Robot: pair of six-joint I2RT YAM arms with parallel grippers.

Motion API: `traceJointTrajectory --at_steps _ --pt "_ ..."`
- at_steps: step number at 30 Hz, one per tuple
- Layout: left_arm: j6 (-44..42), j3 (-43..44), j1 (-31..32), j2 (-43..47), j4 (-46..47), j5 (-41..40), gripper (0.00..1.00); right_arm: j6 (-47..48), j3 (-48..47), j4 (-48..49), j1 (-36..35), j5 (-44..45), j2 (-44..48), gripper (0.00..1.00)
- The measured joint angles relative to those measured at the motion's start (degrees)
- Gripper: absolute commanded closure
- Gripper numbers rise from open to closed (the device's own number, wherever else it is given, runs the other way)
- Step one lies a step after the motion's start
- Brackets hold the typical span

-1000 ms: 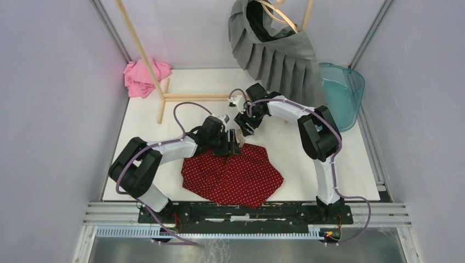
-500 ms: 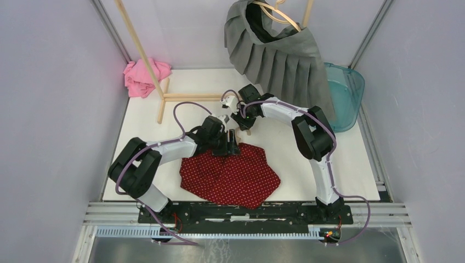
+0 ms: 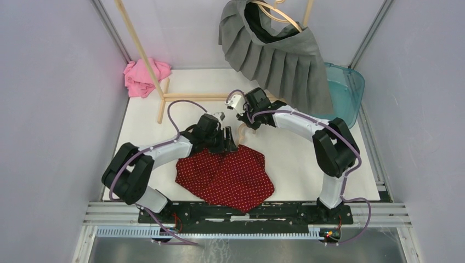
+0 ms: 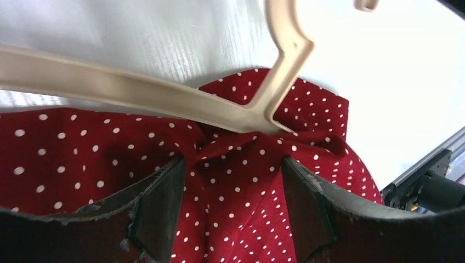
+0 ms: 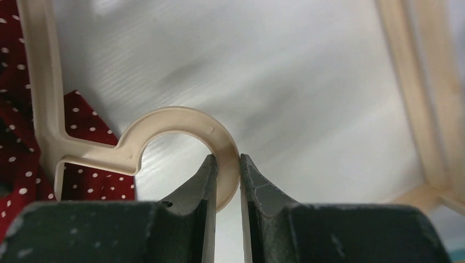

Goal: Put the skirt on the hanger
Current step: Pick up the hanger from the clothesline.

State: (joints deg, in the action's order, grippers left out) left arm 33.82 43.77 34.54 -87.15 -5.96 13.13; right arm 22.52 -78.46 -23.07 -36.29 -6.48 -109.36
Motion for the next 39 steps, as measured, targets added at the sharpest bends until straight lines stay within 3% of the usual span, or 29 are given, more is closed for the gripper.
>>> traceJointTrajectory --at_steps 8,20,30,39 --pt "-0.4 1.3 -0.6 3.5 -2.9 -1.5 0.25 0.2 1.5 0.8 -3.5 6.1 7.5 0.99" --pt "-5.0 4.2 -2.4 11.3 -0.9 0.1 0.26 0.3 3.4 1.4 -5.1 8.7 8.3 0.99" --pt "-4.9 -8.4 -2.9 9.5 16.7 2.5 0.26 0.0 3.9 1.9 -5.4 8.3 9.1 0.99" --pt "-5.0 -9.9 -2.9 6.6 28.2 5.5 0.26 -0.2 3.9 1.6 -6.3 8.0 11.5 0.99"
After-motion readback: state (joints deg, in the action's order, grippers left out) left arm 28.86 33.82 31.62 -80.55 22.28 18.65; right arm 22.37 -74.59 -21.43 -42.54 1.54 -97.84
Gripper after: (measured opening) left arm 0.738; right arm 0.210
